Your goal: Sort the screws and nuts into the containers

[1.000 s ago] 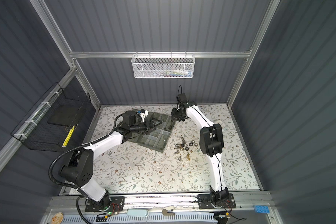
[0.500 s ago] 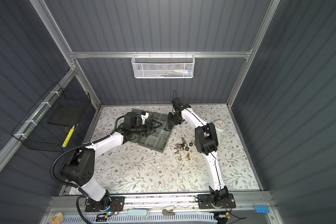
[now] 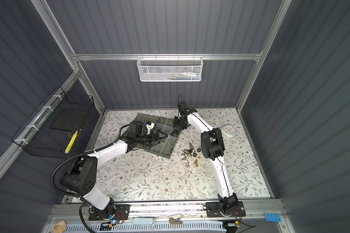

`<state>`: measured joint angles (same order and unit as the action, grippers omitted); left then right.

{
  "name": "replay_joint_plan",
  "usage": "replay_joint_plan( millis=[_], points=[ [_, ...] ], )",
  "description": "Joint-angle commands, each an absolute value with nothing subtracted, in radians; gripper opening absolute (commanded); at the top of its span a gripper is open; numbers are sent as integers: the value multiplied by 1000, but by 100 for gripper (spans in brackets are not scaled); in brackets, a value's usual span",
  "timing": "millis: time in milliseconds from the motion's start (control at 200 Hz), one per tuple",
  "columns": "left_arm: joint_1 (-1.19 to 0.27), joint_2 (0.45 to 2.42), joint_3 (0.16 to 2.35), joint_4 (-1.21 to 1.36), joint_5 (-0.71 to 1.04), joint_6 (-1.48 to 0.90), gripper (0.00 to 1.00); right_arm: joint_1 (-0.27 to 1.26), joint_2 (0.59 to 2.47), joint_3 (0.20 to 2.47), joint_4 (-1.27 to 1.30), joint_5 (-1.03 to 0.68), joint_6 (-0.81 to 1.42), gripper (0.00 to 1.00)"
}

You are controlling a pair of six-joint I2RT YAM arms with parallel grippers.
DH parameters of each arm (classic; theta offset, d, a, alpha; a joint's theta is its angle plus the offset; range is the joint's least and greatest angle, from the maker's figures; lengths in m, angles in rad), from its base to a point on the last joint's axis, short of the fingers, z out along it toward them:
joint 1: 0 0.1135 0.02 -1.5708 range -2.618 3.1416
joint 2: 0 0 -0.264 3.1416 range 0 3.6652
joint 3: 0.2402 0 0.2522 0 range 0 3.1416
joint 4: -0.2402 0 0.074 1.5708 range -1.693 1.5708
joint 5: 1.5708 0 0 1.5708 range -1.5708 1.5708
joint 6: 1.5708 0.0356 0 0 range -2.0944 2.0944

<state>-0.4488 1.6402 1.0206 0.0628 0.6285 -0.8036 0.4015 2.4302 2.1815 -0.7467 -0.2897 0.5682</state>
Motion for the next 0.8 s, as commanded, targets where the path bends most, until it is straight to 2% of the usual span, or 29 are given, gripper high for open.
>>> replay_joint_plan(
  millis=[0,165,355,565,795],
  points=[
    [-445,1599,1039,-27,621,-730,100,407,2416,2215,-771,-290,558,43],
    [-448,1564,1031,-46,613,-710,100,406,2380,2221,-801,-265,537,53],
    [-449,1556,1125,-218,593,-581,100,404,2275,2145,-801,-236,517,65],
    [-495,1543,1151,-268,555,-544,100,396,2113,1968,-774,-168,488,98],
    [-615,1552,1209,-340,446,-496,100,369,1898,1694,-719,-123,500,99]
  ],
)
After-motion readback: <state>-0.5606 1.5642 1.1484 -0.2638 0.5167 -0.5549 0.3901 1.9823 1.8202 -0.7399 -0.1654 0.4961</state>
